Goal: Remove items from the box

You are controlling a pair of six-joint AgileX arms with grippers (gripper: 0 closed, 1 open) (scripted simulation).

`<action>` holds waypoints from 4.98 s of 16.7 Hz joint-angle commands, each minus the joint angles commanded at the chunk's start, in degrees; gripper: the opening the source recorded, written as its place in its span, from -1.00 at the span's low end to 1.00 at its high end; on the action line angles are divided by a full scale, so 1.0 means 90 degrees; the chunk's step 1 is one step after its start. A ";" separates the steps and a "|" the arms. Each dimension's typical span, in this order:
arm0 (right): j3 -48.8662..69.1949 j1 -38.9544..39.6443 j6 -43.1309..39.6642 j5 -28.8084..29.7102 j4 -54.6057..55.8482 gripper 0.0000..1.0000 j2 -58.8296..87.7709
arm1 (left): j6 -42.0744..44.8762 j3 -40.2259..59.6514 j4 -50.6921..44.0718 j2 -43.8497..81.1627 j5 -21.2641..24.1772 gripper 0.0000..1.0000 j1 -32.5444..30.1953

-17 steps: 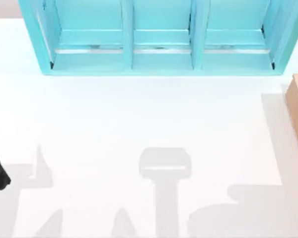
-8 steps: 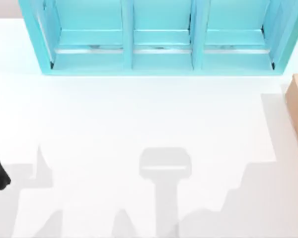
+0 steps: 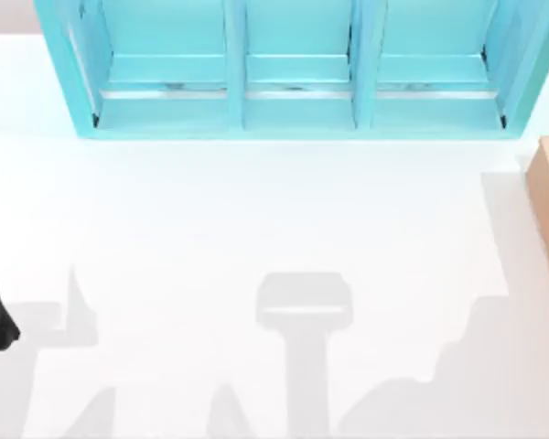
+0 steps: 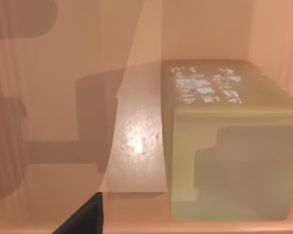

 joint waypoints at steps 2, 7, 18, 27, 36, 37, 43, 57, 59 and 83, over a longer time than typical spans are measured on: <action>-0.0407 -0.0005 0.0003 0.0000 0.0618 1.00 0.0176 | 0.0000 0.0000 0.0000 0.0000 0.0000 1.00 0.0000; -0.1381 -0.0009 0.0002 0.0001 0.1998 1.00 0.0579 | 0.0000 0.0000 0.0000 0.0000 0.0000 1.00 0.0000; -0.1480 -0.0010 0.0002 0.0001 0.2114 0.10 0.0616 | 0.0000 0.0000 0.0000 0.0000 0.0000 1.00 0.0000; -0.1480 -0.0010 0.0002 0.0001 0.2114 -1.00 0.0616 | 0.0000 0.0000 0.0000 0.0000 0.0000 1.00 0.0000; -0.1382 -0.0015 0.0007 0.0003 0.2016 -1.00 0.0587 | 0.0000 0.0000 0.0000 0.0000 0.0000 1.00 0.0000; -0.1244 -0.0021 0.0003 0.0002 0.1869 -1.00 0.0562 | 0.0000 0.0000 0.0000 0.0000 0.0000 1.00 0.0000; -0.0077 -0.0047 -0.0043 0.0002 0.0353 -1.00 0.0320 | 0.0000 0.0000 0.0000 0.0000 0.0000 1.00 0.0000; 0.1111 0.0189 0.0192 0.0012 -0.1133 -1.00 -0.0084 | 0.0000 0.0000 0.0000 0.0000 0.0000 1.00 0.0000; 0.1069 0.0678 0.0678 0.0044 -0.0961 -1.00 -0.0034 | 0.0000 0.0000 0.0000 0.0000 0.0000 1.00 0.0000; -0.0505 0.5944 0.5996 -0.0038 0.1210 -1.00 0.0673 | 0.0000 0.0000 0.0000 0.0000 0.0000 1.00 0.0000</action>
